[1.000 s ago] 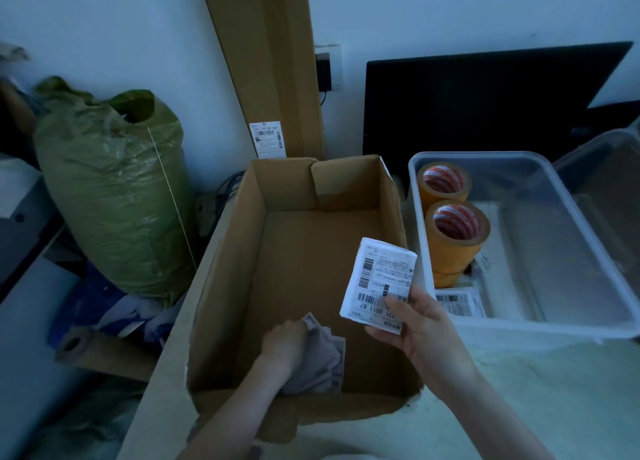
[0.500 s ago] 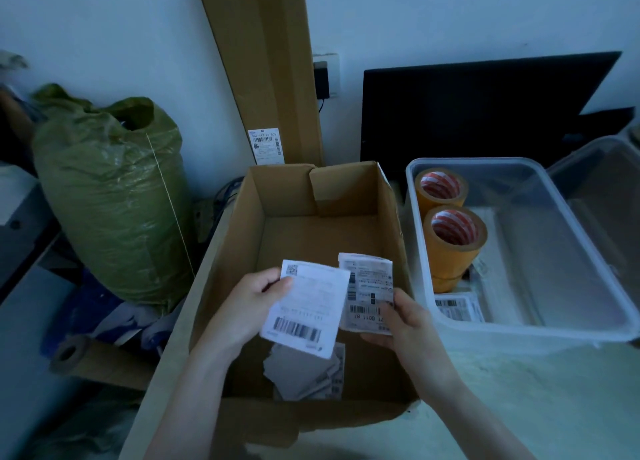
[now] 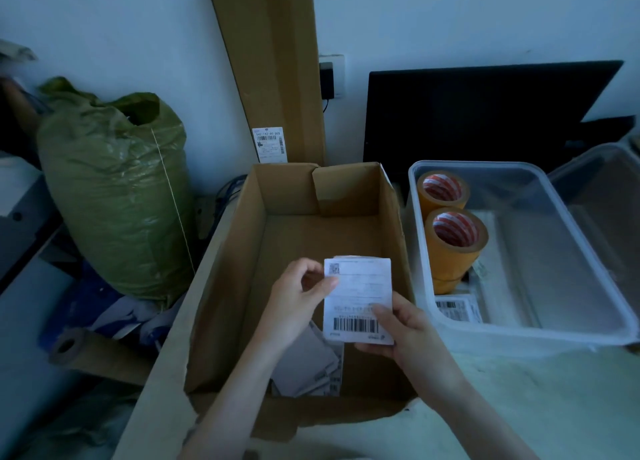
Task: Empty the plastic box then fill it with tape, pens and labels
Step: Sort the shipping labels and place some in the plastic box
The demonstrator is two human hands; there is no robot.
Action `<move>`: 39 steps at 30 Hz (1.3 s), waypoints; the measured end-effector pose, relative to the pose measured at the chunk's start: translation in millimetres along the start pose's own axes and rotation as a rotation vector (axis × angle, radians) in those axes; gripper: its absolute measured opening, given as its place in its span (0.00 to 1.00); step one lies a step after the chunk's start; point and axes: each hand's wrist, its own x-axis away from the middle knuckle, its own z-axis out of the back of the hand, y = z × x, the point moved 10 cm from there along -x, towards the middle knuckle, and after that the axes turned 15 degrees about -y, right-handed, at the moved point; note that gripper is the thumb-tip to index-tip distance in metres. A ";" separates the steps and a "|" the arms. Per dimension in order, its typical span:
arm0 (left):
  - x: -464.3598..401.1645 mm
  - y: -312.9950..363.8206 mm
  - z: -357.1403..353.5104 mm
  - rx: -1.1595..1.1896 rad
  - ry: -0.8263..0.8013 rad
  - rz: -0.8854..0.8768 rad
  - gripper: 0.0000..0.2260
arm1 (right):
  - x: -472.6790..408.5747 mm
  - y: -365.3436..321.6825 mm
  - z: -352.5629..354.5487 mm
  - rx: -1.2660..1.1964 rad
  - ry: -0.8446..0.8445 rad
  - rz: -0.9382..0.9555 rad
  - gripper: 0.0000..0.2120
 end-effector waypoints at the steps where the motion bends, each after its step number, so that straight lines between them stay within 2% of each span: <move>1: -1.3 -4.2 0.3 0.005 0.014 0.007 0.07 | 0.9 -0.2 2.7 0.002 0.021 0.000 0.10; 3: -6.1 -16.4 -5.6 -0.061 0.001 0.008 0.08 | 3.2 -1.9 8.3 0.024 0.067 0.009 0.10; 7: -15.3 -61.1 -42.6 -0.411 -0.225 0.075 0.07 | 7.6 -5.8 14.2 0.064 0.134 0.051 0.10; 10: -17.8 -106.4 -66.1 -0.820 -0.449 0.241 0.22 | 9.5 -4.0 17.5 0.005 0.166 0.055 0.10; 12: -13.4 -130.9 -80.1 -1.002 -0.594 0.351 0.30 | 10.4 -3.1 19.2 -0.034 0.173 0.061 0.10; 15: -11.0 -140.8 -93.4 -1.187 -0.654 0.398 0.32 | 10.5 -1.9 21.0 -0.075 0.175 0.069 0.11; 17: -13.4 -141.9 -98.0 -1.231 -0.658 0.409 0.34 | 10.3 -0.2 22.4 -0.099 0.180 0.069 0.11; 19: -15.0 -142.8 -99.6 -1.249 -0.666 0.426 0.35 | 10.0 1.1 22.7 -0.124 0.181 0.069 0.11; 24: -19.1 -143.4 -97.2 -1.254 -0.597 0.422 0.25 | 9.4 4.3 23.4 -0.149 0.190 0.064 0.11; 28: -25.6 -139.1 -91.8 -1.227 -0.564 0.422 0.23 | 9.6 5.0 22.4 -0.150 0.184 0.057 0.11; 34: -34.6 -130.7 -40.8 -0.719 -0.411 0.485 0.10 | 11.9 4.9 23.4 -0.155 0.184 0.045 0.10; 39: -33.4 -108.5 10.3 -0.416 -0.268 0.413 0.10 | 12.3 6.4 22.3 -0.152 0.184 0.040 0.10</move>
